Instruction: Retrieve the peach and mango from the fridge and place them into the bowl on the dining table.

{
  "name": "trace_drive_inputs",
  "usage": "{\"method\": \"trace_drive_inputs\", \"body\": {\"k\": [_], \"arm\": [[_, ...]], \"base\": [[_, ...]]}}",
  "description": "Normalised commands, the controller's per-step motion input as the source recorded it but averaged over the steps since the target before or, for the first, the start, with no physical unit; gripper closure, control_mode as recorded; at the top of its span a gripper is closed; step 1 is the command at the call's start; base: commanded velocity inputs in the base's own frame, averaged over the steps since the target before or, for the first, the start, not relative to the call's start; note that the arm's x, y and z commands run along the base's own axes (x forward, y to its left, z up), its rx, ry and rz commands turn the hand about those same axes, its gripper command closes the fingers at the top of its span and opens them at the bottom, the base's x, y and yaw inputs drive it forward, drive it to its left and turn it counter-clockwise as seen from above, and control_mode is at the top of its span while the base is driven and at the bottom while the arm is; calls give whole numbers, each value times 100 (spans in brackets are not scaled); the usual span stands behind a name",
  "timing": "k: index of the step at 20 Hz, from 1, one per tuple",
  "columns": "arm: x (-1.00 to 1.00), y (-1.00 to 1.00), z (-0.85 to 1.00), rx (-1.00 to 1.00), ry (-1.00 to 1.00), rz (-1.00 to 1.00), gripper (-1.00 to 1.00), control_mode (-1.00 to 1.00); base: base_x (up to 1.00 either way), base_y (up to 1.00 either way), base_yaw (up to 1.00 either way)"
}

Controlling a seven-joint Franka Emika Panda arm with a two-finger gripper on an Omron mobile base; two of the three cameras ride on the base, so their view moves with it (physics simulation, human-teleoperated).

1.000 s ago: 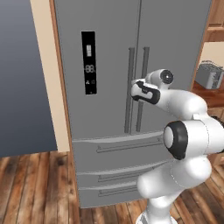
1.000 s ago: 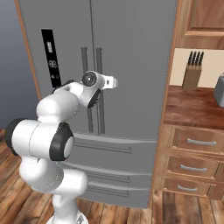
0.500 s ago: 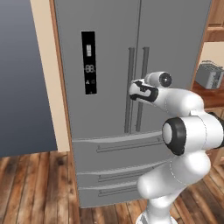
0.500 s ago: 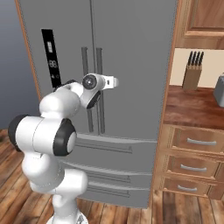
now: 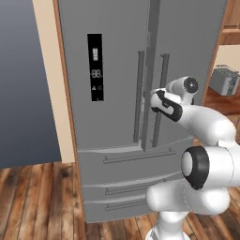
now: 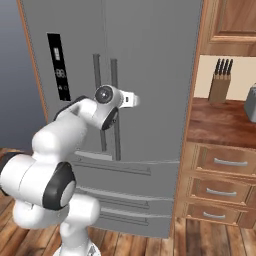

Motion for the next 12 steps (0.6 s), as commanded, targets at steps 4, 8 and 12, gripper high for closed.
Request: {"method": "trace_drive_inputs", "body": {"k": [4,8,12], "arm": [[-100,-100,34,12,11,-9,100,-100],[-100,-100,14,13,1,-3,100,-100],[-100,-100,10,12,0,0,100,-100]], "base": [[0,0,0],[0,0,0],[0,0,0]]}}
